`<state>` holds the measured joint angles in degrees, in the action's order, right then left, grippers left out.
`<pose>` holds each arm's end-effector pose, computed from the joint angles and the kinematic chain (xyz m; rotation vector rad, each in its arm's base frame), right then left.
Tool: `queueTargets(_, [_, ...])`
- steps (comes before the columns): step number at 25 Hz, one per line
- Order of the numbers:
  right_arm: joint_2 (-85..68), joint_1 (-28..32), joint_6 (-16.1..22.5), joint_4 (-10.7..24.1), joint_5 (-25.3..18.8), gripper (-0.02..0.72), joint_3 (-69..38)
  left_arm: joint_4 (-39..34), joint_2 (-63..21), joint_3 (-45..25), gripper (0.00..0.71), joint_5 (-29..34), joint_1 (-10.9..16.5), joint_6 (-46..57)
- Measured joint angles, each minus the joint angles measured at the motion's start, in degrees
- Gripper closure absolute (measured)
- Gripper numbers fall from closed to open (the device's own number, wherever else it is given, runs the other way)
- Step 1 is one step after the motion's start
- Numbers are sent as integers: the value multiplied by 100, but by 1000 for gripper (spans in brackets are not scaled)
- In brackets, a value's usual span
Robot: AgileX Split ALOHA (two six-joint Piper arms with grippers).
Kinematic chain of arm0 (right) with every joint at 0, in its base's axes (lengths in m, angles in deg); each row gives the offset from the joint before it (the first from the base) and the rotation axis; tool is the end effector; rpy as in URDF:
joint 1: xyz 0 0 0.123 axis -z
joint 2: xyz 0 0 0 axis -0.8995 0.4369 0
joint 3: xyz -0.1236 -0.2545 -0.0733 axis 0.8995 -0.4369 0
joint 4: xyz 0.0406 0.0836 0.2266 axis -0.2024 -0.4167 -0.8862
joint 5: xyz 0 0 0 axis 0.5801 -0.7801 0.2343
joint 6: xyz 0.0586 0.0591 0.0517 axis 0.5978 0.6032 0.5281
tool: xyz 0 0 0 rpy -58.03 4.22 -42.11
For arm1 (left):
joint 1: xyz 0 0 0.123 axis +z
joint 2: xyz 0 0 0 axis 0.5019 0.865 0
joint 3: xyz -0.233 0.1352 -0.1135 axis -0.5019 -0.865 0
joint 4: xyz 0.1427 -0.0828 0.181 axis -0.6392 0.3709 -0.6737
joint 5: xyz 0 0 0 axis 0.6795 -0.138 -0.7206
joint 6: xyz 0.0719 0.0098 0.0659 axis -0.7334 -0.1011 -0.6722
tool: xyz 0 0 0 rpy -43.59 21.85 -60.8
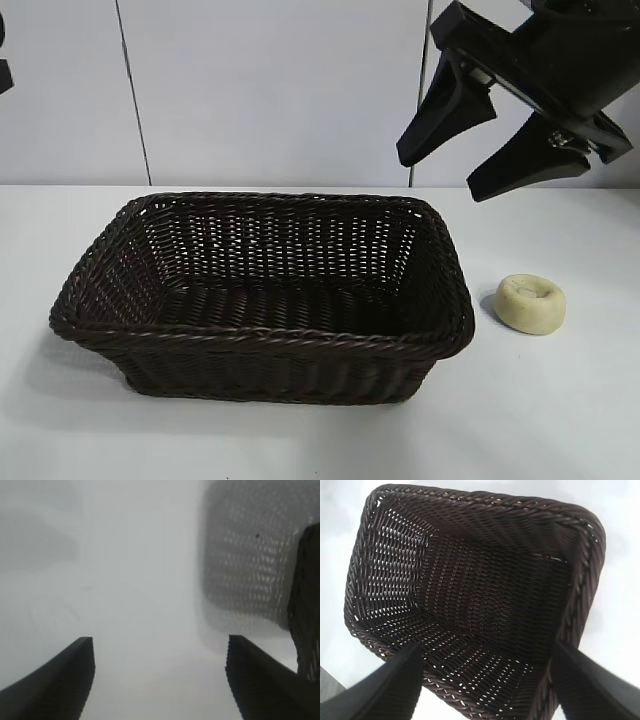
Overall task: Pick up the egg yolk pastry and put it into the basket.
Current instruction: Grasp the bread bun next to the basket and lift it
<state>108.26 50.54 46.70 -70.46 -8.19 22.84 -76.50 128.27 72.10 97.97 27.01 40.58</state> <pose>0.2830 0.1108 0.2659 -0.2480 2.5646 0.7155 0.3296 -0.0190 0.2710 0.1531 3.0319 -0.0181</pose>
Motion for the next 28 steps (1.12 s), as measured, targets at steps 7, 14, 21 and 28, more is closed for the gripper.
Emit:
queueTargets(7, [0,0,0,0,0,185,0,0,-1796,-1653,175,-108,0,-6])
queueTargets(14, [0,0,0,0,0,185,0,0,-3924,-3383,175,-344,0,-6])
queueTargets(21, [0,0,0,0,0,185,0,0,-6343,-4833,175,-476,0,-6])
queueTargets(28, [0,0,0,0,-13,185,0,361,-8174,-5124,175,-603,0,0])
